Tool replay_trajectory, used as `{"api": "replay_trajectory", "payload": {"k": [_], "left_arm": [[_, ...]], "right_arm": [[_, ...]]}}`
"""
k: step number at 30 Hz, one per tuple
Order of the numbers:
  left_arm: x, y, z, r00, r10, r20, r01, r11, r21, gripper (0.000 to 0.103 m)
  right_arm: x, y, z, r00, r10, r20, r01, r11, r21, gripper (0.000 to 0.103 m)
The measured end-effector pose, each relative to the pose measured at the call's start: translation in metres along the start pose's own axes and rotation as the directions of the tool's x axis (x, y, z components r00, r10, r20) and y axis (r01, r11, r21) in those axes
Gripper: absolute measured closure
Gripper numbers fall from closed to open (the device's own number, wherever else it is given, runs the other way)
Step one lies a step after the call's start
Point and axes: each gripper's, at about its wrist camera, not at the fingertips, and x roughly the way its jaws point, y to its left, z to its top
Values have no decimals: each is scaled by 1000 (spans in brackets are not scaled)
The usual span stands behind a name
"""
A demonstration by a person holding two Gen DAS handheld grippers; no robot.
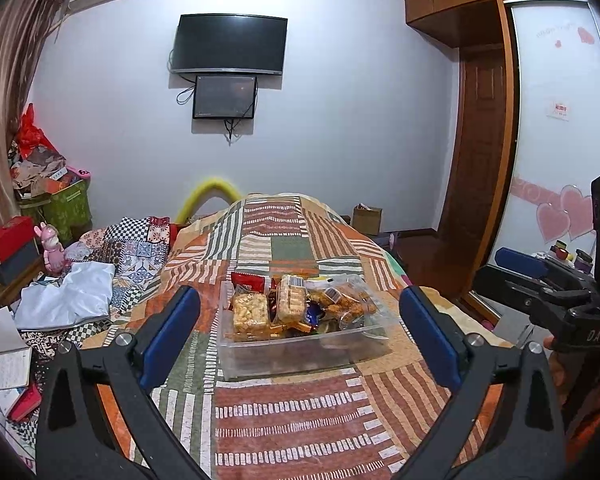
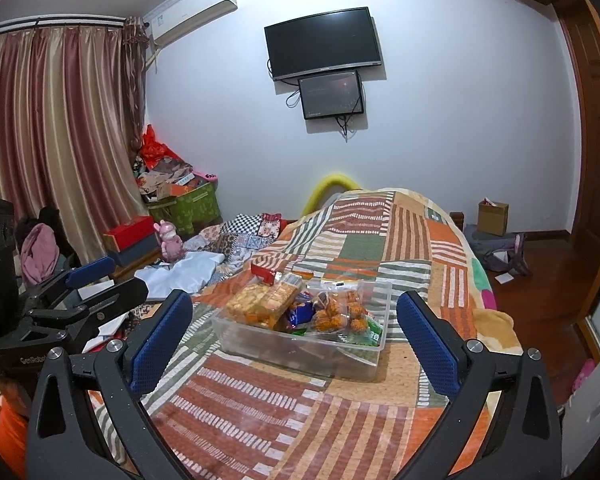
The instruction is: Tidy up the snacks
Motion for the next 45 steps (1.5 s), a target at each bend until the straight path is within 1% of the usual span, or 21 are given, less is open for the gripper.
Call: {"api": "replay_trajectory", "payload": {"k": [23,37,41,45], "left_arm": [[4,1,-2,1000,-11,-10,10,1000,-6,2],[4,2,-2,999,-32,-11,32,999,-18,2],[6,2,-2,998,-52,-26,51,998,-23,2],[6,1,-2,999,-44,-22,43,999,-21,2]], "right_arm": [[0,2,0,1000,7,1,-7,1000,-1,1],[0,5,1,1000,6,3,-6,1000,-4,1],[0,4,1,1000,7,2,-7,1000,-4,1],[0,4,1,1000,7,2,-7,1000,-5,1]]}}
